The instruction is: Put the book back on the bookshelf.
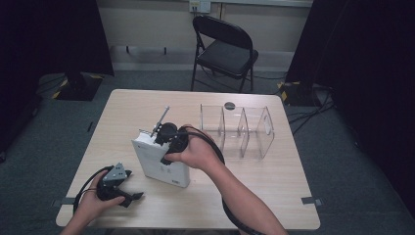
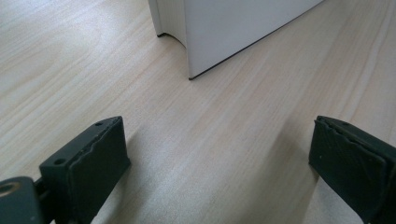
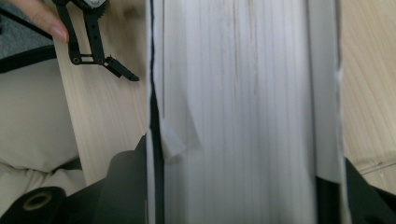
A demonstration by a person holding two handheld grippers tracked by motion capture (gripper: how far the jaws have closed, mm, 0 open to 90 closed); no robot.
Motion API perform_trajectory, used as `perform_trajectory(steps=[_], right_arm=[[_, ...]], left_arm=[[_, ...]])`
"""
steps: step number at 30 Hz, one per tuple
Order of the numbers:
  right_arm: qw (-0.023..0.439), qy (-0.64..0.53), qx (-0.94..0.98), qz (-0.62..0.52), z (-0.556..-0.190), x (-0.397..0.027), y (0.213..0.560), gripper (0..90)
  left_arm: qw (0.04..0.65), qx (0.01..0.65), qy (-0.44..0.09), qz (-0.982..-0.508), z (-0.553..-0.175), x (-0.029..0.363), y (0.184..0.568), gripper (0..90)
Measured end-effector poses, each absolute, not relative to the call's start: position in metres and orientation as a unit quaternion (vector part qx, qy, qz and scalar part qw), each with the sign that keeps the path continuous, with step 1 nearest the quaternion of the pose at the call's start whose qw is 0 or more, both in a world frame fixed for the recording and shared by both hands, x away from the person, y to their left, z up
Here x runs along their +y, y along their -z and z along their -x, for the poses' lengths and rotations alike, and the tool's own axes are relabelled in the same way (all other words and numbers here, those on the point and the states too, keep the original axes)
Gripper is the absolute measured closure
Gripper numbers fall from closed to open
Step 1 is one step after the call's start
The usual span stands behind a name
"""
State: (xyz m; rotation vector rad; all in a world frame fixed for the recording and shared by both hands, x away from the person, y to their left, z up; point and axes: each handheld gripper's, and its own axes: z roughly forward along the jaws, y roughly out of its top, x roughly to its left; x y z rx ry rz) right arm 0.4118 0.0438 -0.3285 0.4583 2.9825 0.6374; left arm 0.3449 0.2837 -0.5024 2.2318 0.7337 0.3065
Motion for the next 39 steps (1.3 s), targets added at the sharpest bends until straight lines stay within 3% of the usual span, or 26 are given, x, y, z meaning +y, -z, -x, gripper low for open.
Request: perform_trajectory(steps=[39], right_arm=[[0.006,-0.220,0.945,-0.241,-0.405,-0.017,0.298,52.3]], left_arm=[[0.372,0.287,-0.116,-0.875,-0.345,0.282,0.503,0.0]])
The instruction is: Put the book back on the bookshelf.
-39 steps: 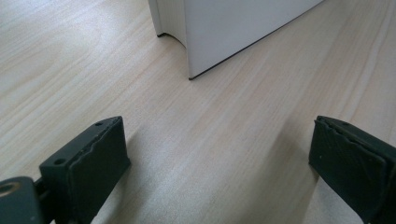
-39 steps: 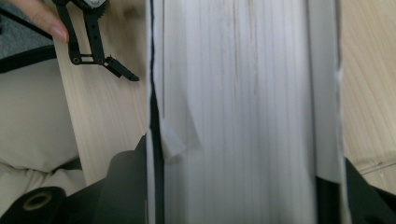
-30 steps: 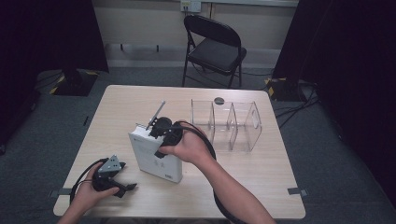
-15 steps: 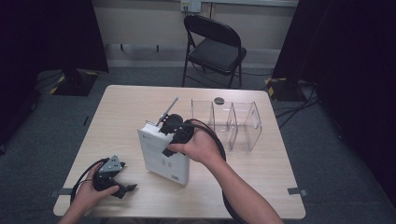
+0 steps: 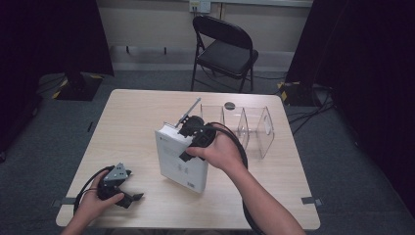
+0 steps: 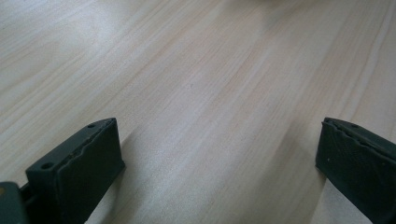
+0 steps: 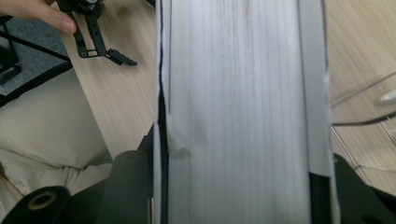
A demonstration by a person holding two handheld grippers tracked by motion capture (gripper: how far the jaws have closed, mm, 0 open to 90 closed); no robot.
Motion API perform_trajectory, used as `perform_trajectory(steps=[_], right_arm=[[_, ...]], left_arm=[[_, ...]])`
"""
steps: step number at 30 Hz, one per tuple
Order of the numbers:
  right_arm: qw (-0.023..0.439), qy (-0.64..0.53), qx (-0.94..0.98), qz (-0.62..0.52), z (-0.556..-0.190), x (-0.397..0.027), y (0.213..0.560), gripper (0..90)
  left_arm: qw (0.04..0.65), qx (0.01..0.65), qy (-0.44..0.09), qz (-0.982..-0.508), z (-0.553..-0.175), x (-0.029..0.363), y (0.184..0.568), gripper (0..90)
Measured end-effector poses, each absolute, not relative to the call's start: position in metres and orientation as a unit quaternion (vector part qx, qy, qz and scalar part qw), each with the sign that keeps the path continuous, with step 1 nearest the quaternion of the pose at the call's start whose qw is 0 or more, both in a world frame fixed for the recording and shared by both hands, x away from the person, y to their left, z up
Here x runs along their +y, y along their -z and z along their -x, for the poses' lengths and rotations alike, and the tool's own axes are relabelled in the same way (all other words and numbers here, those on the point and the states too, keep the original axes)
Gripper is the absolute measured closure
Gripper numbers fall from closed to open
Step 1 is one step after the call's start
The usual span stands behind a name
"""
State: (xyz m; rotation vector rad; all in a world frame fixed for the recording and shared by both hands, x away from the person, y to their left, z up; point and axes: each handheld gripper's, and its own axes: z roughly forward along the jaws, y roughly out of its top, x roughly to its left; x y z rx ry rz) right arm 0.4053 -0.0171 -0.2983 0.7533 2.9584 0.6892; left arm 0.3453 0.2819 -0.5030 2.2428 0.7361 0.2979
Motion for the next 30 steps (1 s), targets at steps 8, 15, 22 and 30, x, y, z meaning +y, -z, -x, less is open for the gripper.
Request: perform_trajectory(steps=[8,15,22,30], right_arm=[[0.009,-0.213,0.943,-0.254,-0.405,-0.035,0.294,52.3],[0.012,-0.208,0.940,-0.269,-0.404,-0.050,0.291,52.4],[0.018,-0.205,0.937,-0.282,-0.402,-0.066,0.289,52.4],[0.020,-0.205,0.933,-0.295,-0.401,-0.082,0.286,52.3]], left_arm=[[0.371,0.286,-0.117,-0.876,-0.345,0.282,0.503,0.0],[0.371,0.286,-0.117,-0.876,-0.345,0.282,0.503,0.0],[0.370,0.285,-0.117,-0.876,-0.346,0.282,0.503,0.0],[0.371,0.286,-0.117,-0.876,-0.345,0.282,0.503,0.0]])
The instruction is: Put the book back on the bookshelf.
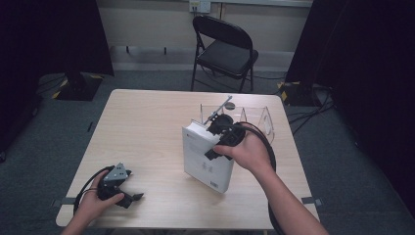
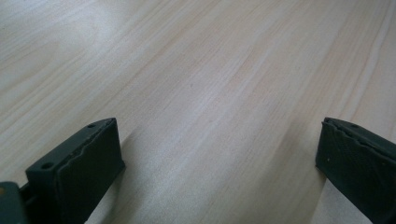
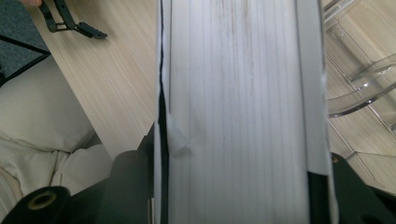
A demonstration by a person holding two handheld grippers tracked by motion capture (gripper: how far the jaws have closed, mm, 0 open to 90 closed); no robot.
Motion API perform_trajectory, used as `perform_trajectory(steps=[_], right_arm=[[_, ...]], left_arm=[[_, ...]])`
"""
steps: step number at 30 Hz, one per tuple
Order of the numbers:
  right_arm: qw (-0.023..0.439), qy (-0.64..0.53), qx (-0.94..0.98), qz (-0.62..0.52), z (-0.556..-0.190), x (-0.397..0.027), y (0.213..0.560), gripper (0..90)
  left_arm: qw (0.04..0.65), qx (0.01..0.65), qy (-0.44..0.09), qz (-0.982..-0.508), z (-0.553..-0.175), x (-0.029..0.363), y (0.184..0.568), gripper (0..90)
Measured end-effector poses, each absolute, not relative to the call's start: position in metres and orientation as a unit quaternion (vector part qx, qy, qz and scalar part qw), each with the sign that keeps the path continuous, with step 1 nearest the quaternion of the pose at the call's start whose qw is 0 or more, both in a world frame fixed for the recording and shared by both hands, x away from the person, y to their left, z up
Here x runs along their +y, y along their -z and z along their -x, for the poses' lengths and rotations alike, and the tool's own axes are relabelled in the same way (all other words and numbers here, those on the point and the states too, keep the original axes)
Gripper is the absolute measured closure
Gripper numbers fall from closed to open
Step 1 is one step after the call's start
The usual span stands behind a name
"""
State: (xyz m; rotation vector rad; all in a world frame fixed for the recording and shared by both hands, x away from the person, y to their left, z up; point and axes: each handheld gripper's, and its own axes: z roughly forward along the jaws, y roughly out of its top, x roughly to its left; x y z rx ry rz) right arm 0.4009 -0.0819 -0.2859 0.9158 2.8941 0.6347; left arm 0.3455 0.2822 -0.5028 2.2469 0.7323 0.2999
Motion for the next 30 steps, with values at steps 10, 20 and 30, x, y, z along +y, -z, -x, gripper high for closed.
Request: perform_trajectory(steps=[10,20,30], right_arm=[[0.014,-0.205,0.928,-0.310,-0.400,-0.098,0.289,52.3],[0.015,-0.205,0.922,-0.327,-0.398,-0.118,0.286,52.4],[0.016,-0.203,0.917,-0.344,-0.397,-0.136,0.283,52.4]], left_arm=[[0.371,0.286,-0.117,-0.876,-0.345,0.282,0.503,0.0],[0.371,0.286,-0.117,-0.876,-0.345,0.282,0.503,0.0],[0.371,0.286,-0.117,-0.876,-0.345,0.282,0.503,0.0]])
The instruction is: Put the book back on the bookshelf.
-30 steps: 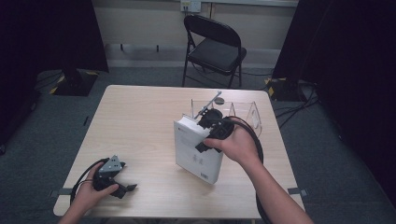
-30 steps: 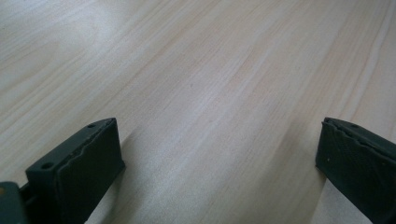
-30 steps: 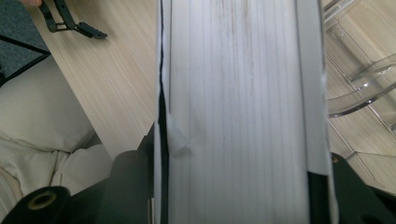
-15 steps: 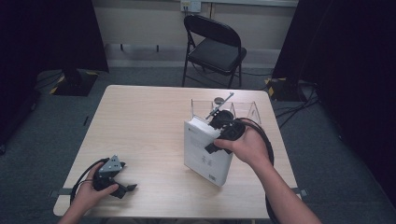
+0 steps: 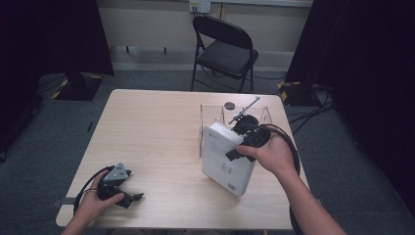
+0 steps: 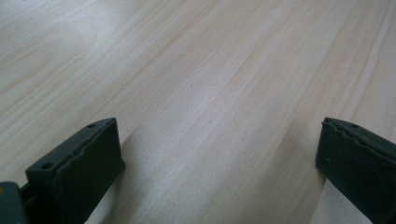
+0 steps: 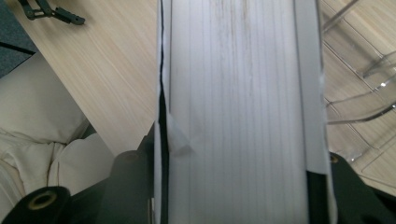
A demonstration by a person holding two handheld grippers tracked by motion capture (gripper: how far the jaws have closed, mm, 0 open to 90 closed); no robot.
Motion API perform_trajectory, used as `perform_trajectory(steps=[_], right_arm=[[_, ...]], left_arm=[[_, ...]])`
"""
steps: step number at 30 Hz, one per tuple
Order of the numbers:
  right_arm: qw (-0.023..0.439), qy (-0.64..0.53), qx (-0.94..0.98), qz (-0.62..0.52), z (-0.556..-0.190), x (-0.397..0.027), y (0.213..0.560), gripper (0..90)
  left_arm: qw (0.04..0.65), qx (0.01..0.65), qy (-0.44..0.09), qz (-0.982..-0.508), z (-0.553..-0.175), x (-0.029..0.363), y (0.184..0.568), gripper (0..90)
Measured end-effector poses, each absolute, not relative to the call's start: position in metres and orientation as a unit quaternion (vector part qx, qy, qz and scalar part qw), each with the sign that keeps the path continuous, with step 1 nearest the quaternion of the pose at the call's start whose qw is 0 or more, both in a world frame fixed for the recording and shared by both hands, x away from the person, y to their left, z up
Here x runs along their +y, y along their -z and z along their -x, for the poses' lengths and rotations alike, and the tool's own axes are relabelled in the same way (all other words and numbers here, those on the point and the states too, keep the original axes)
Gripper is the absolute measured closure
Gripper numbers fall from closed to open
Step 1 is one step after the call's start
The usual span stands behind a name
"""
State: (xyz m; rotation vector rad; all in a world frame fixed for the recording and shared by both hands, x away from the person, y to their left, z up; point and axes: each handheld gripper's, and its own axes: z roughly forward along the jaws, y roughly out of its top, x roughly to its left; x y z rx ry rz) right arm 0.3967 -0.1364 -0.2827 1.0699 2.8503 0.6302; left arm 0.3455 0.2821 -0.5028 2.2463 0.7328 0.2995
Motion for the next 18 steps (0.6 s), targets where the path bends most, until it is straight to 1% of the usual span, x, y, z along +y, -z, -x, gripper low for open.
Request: perform_trajectory(steps=[18], right_arm=[[0.019,-0.188,0.908,-0.373,-0.392,-0.171,0.282,52.4]], left_arm=[[0.371,0.286,-0.117,-0.876,-0.345,0.282,0.503,0.0]])
